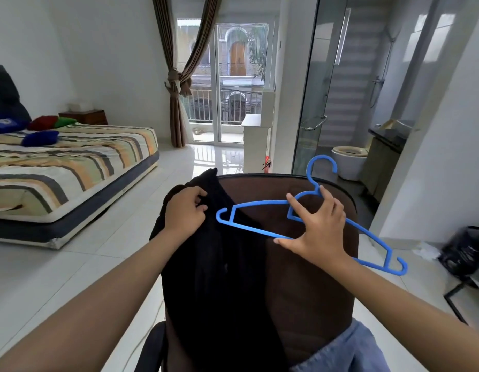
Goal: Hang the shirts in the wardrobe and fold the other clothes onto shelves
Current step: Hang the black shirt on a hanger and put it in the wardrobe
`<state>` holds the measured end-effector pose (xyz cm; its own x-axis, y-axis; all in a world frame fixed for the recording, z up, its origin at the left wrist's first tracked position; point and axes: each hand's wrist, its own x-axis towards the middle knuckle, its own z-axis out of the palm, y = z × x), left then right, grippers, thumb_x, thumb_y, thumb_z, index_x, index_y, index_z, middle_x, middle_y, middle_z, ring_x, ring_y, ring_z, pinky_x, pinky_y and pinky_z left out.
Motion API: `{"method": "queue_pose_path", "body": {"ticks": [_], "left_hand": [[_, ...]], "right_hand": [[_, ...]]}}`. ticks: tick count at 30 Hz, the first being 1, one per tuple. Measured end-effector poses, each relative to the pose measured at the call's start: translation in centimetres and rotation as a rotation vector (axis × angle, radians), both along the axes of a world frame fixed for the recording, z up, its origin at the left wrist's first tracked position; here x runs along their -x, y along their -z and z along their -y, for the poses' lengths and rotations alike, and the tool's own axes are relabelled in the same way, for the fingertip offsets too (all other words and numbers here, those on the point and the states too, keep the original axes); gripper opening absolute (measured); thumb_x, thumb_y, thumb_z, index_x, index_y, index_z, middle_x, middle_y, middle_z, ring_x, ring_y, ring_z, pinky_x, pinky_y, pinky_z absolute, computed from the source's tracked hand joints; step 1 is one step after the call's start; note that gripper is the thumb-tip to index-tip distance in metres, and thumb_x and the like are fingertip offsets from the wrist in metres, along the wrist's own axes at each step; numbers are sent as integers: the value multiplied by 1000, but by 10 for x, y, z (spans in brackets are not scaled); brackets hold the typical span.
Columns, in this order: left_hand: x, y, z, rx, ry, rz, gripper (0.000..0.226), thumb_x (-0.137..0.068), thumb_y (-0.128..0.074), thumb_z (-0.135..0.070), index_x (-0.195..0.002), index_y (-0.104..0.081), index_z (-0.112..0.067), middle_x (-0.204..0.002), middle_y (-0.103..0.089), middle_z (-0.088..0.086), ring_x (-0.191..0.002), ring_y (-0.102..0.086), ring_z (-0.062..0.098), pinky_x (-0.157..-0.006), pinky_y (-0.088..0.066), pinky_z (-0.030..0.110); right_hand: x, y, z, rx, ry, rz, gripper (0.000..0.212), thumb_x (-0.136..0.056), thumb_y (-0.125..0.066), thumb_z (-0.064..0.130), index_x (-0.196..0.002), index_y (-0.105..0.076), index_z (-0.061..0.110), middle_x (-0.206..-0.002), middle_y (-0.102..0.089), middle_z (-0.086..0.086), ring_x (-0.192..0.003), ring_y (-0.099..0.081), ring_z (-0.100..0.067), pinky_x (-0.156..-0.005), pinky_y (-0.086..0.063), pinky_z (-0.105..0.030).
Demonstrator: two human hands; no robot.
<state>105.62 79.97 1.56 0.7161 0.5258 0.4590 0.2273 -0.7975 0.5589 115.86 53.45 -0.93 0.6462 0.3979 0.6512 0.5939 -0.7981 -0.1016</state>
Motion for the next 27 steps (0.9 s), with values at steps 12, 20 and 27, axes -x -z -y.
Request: {"method": "queue_pose_path", "body": {"ticks": [12, 20, 27], "left_hand": [[6, -4, -8, -63, 187, -48, 47, -84, -64, -20, -128, -51, -19, -108, -49, -2, -86, -55, 13, -78, -45, 25], [-25, -36, -18, -248, 195, -266, 46, -95, -44, -27, -141, -37, -31, -128, -46, 7, -113, -51, 27, -90, -45, 37], [-43, -57, -24, -280, 212, -411, 32, -97, -42, -34, -127, -54, -32, -122, -51, 5, -112, -52, 26, -96, -42, 37]], "right_hand": [[3, 4, -15, -91, 88, -88, 100, -46, -82, 66, -136, -48, 37, -138, -33, -28, -119, -38, -49, -94, -40, -59], [4, 1, -12, -69, 117, -71, 101, -45, -82, 67, -136, -49, 36, -137, -35, -29, -118, -40, -49, -94, -41, -59], [2, 1, -6, -59, 143, -104, 102, -48, -80, 69, -138, -45, 38, -141, -31, -27, -123, -36, -47, -97, -39, -57]]}}
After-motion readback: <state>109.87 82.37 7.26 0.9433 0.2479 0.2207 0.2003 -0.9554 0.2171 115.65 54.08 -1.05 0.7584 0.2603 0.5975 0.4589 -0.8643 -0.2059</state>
